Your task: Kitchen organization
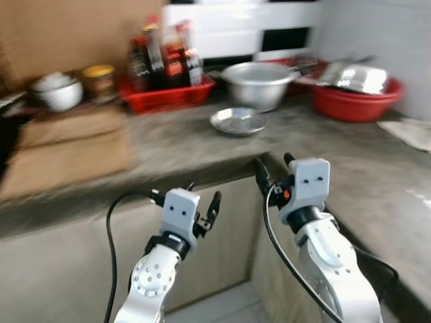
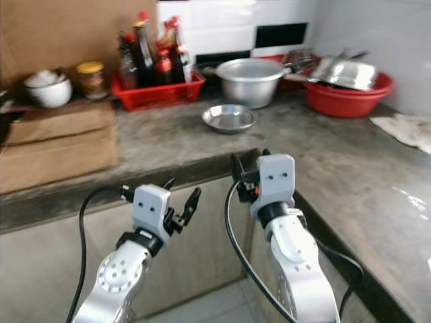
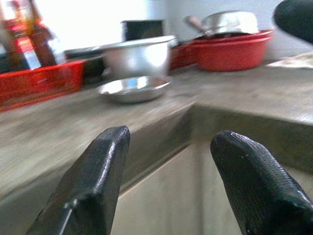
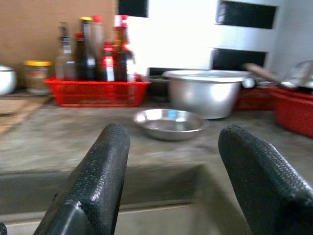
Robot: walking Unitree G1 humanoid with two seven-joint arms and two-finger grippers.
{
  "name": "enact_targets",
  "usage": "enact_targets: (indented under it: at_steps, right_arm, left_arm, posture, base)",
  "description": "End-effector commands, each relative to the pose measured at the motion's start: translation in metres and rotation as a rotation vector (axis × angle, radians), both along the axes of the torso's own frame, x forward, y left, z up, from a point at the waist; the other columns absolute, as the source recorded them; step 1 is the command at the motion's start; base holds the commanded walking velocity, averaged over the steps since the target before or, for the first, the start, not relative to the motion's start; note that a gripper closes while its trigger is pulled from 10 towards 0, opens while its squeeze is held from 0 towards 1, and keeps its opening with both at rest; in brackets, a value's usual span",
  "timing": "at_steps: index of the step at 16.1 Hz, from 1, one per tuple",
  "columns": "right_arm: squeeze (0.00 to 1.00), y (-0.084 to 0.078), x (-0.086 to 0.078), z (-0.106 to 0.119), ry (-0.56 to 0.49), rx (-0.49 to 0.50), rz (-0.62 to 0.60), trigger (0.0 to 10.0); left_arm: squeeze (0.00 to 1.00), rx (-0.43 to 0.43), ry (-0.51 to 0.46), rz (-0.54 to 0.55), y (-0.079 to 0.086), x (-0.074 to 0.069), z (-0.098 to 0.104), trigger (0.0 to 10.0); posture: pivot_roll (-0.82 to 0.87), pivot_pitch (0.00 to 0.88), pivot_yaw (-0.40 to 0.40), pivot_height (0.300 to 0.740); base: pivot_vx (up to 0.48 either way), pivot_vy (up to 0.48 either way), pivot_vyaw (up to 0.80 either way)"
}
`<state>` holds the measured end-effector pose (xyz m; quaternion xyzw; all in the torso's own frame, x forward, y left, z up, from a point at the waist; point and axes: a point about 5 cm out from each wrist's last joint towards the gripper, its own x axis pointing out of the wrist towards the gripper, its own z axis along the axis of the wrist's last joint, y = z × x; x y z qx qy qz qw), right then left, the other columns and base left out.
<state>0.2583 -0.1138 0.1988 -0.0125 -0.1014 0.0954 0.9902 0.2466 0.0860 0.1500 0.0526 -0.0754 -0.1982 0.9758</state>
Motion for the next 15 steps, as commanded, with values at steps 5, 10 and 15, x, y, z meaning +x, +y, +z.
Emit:
enact_targets:
  at_steps: [5,10,15]
  right_arm:
    - [0.0,-0.004,0.005,0.001,0.005,-0.006,-0.025,10.0]
    - [0.0,-0.012,0.014,0.004,0.006,-0.039,-0.057,10.0]
    - [0.0,-0.013,0.023,0.0,0.08,-0.004,-0.048,10.0]
  left_arm:
    - [0.0,0.009,-0.003,-0.023,-0.003,-0.004,0.0,10.0]
    - [0.0,0.003,-0.006,-0.015,-0.004,-0.002,0.001,10.0]
    - [0.0,-0.007,-0.002,-0.018,-0.004,-0.003,0.0,10.0]
  posture:
    - [0.11,0.0,-0.039,0.74]
    - [0.11,0.0,-0.043,0.74]
    - [0.12,0.0,-0.047,0.74]
  base:
    - [0.374,0.0,0.59]
    - [0.335,0.0,0.0]
    - [0.334,0.0,0.0]
